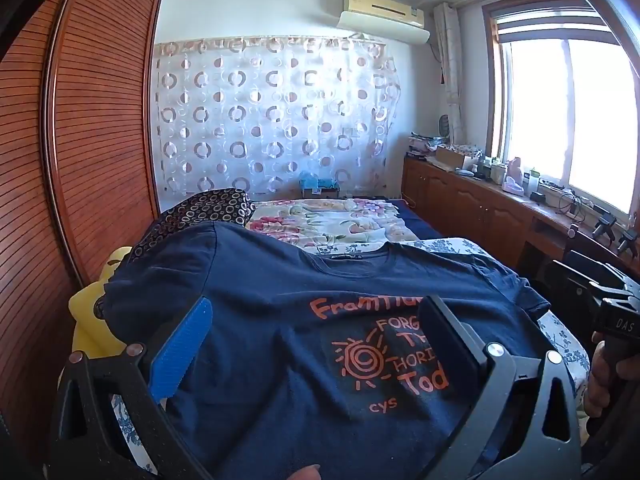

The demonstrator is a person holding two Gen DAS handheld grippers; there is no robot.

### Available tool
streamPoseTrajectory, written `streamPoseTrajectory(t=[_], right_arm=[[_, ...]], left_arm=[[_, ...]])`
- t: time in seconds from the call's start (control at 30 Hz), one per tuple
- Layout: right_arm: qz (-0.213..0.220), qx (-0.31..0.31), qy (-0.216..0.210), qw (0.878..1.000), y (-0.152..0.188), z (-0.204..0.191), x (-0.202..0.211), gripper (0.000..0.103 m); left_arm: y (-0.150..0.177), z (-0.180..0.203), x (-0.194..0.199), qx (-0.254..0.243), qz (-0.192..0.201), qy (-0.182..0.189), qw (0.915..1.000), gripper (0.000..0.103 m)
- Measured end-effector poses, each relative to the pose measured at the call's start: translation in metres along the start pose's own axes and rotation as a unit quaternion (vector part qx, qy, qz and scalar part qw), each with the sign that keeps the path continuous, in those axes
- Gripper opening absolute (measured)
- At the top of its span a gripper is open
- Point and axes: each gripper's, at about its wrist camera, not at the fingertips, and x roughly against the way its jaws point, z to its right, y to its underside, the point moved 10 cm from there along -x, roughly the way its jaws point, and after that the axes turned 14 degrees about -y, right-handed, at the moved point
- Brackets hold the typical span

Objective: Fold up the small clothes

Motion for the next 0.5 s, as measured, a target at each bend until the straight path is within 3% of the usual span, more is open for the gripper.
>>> streamPoseTrajectory(t=[0.5], right_arm=[[0.003, -0.004, -0.003, 1.0, 0.0, -0.0009, 0.0, 0.103]], left_arm=[[-0.0002, -0.0009, 0.0016, 0.004, -0.003, -0.002, 1.0, 0.103]])
